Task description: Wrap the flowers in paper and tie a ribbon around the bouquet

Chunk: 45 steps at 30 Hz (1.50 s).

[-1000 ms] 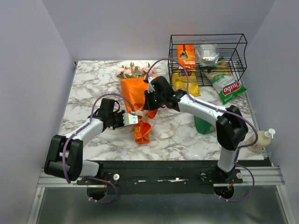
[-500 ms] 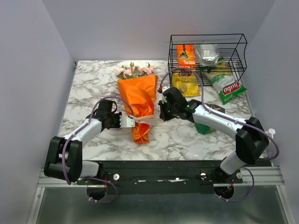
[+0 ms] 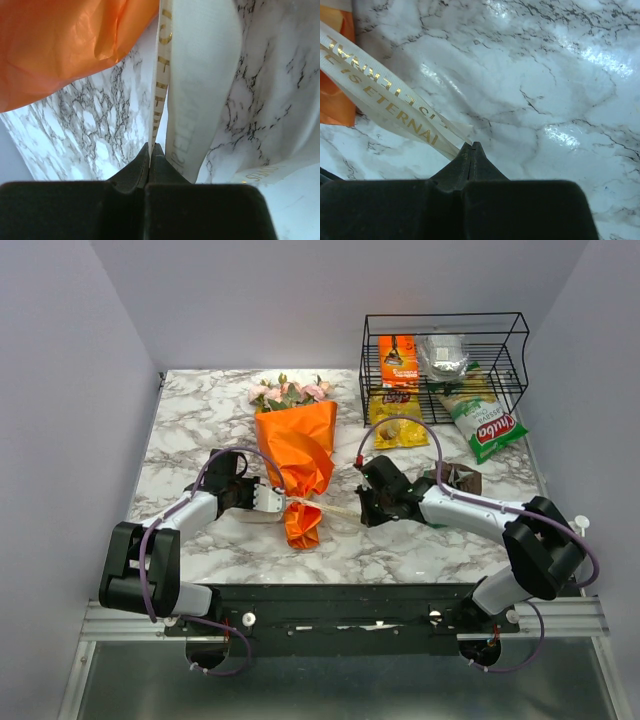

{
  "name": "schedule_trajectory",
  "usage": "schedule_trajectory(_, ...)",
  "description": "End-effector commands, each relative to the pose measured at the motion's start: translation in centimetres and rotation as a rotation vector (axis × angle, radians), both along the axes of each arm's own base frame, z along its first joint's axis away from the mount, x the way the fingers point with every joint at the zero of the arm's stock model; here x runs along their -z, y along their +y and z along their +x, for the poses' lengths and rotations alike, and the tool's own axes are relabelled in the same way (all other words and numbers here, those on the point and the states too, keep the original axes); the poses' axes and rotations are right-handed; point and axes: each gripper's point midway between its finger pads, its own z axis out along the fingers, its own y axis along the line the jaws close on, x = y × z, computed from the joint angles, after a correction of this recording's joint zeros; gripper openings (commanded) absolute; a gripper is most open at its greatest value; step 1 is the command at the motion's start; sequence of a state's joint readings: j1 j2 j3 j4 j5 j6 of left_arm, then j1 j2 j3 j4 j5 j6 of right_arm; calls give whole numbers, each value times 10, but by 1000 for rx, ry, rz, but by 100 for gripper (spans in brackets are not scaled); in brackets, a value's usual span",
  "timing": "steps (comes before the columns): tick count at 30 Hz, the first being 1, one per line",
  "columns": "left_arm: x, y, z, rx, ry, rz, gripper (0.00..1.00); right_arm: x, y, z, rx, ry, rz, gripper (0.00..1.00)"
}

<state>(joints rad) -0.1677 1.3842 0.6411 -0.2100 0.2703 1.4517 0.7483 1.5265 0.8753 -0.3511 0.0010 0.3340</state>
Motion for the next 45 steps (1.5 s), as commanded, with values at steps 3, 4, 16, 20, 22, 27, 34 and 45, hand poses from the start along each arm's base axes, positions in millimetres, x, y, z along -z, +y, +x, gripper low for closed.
schedule_trajectory(3,1,32,8,-34,-47,113,0,23,-42,-22,69,95,-89,0)
schedule_trajectory(4,0,32,9,-38,-49,110,0,24,-44,-22,73,100,-89,0)
schedule_trajectory(16,2,43,6,-44,-41,131,0,39,-67,-42,159,199,-76,0)
schedule_trajectory(20,2,46,8,-45,-44,139,0,44,-73,-48,177,220,-80,0)
schedule_trajectory(22,2,48,9,-45,-46,145,0,45,-74,-50,185,230,-75,0)
schedule_trajectory(27,0,58,11,-56,-52,161,0,45,-76,-58,210,248,-55,0)
schedule_trajectory(34,-3,70,12,-78,-55,167,0,43,-83,-55,256,248,-34,1)
schedule_trajectory(45,-3,78,9,-95,-45,170,0,46,-85,-52,267,262,-17,0)
